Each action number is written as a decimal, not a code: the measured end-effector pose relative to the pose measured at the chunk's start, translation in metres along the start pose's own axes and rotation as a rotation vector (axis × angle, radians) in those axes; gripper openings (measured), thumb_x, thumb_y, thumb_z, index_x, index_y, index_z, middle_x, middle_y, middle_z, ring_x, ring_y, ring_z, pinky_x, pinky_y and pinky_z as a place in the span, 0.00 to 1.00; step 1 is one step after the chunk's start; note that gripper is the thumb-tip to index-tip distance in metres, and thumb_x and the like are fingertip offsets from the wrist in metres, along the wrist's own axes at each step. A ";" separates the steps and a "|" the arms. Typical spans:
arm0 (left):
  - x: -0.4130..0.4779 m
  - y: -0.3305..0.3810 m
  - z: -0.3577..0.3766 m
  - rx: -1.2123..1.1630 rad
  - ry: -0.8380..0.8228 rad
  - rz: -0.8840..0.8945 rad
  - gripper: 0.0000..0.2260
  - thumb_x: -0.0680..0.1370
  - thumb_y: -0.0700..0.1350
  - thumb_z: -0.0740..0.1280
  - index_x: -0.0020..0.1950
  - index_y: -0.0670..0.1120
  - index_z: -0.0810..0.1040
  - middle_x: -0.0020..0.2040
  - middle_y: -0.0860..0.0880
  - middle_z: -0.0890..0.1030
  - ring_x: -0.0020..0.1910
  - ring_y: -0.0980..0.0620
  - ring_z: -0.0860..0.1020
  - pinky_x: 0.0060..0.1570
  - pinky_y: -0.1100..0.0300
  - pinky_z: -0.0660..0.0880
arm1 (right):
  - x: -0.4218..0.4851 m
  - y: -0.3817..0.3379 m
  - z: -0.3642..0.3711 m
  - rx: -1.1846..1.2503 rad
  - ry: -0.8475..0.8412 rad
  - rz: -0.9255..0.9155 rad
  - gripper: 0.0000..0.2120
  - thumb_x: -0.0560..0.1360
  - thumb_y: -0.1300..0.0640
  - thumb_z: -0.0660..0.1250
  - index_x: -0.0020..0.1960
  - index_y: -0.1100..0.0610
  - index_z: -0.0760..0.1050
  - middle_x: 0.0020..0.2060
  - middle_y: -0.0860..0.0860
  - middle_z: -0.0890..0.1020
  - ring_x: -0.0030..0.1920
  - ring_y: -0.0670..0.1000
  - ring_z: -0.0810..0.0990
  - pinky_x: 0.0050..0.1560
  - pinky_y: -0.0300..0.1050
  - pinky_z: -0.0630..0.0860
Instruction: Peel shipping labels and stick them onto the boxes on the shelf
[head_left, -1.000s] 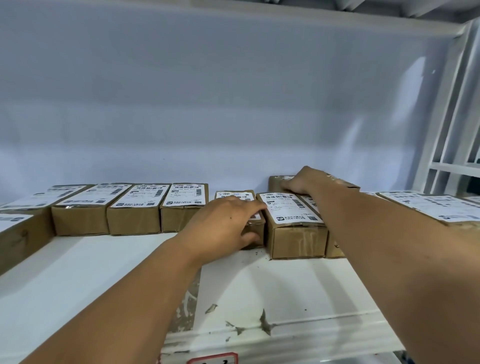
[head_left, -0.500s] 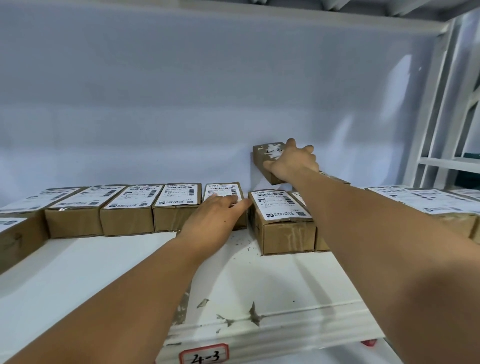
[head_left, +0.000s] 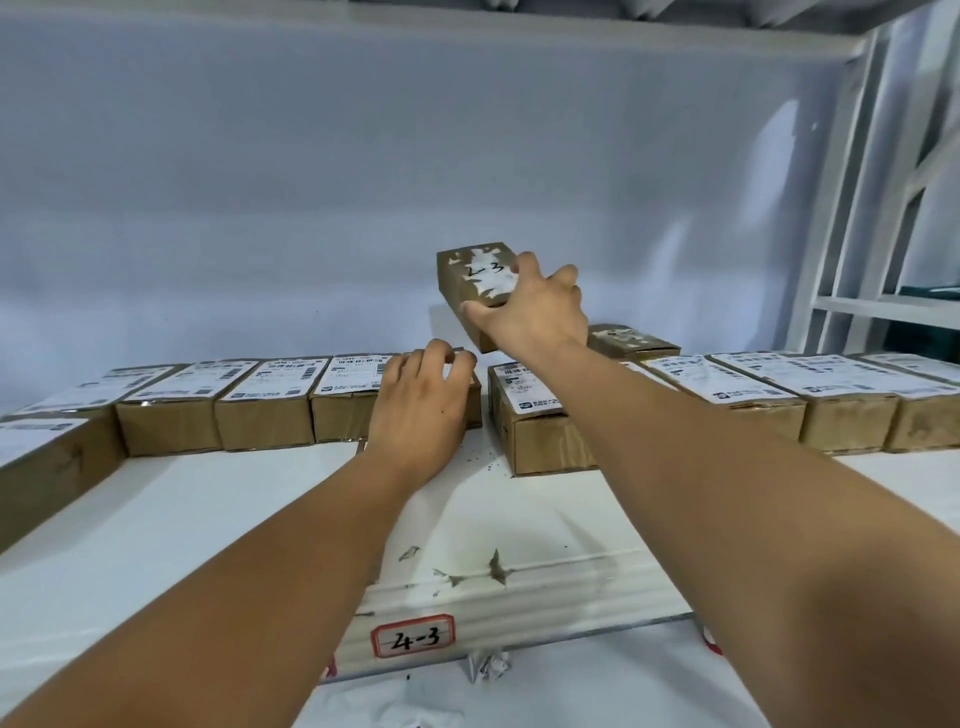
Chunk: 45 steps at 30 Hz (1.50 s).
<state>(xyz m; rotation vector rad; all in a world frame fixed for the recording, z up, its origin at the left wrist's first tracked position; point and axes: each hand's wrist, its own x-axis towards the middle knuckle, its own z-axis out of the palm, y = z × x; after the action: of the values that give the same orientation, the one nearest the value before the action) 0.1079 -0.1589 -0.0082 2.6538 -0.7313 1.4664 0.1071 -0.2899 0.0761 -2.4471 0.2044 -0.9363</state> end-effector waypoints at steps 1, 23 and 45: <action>0.000 -0.001 -0.003 -0.052 0.024 -0.033 0.18 0.64 0.34 0.70 0.52 0.44 0.76 0.48 0.42 0.76 0.42 0.42 0.76 0.47 0.50 0.73 | -0.006 -0.004 -0.002 0.045 0.008 -0.011 0.34 0.68 0.37 0.67 0.68 0.49 0.61 0.60 0.57 0.64 0.60 0.59 0.69 0.51 0.49 0.70; -0.121 -0.090 -0.172 -0.678 0.150 -0.700 0.17 0.77 0.45 0.67 0.64 0.51 0.71 0.53 0.56 0.77 0.50 0.59 0.76 0.47 0.67 0.69 | -0.185 -0.135 0.020 0.828 -0.314 -0.105 0.18 0.71 0.44 0.70 0.59 0.47 0.77 0.64 0.50 0.64 0.55 0.36 0.68 0.51 0.23 0.58; -0.192 -0.207 -0.160 -0.187 0.009 -0.791 0.13 0.79 0.51 0.61 0.61 0.48 0.77 0.66 0.43 0.70 0.69 0.44 0.62 0.68 0.53 0.56 | -0.207 -0.183 0.077 0.324 -0.468 -0.285 0.24 0.75 0.38 0.63 0.66 0.48 0.72 0.69 0.50 0.61 0.67 0.50 0.69 0.66 0.45 0.67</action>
<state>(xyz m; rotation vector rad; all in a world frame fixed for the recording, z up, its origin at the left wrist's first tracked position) -0.0204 0.1384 -0.0317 2.3412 0.1859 1.1044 -0.0051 -0.0369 -0.0005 -2.3398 -0.4348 -0.4330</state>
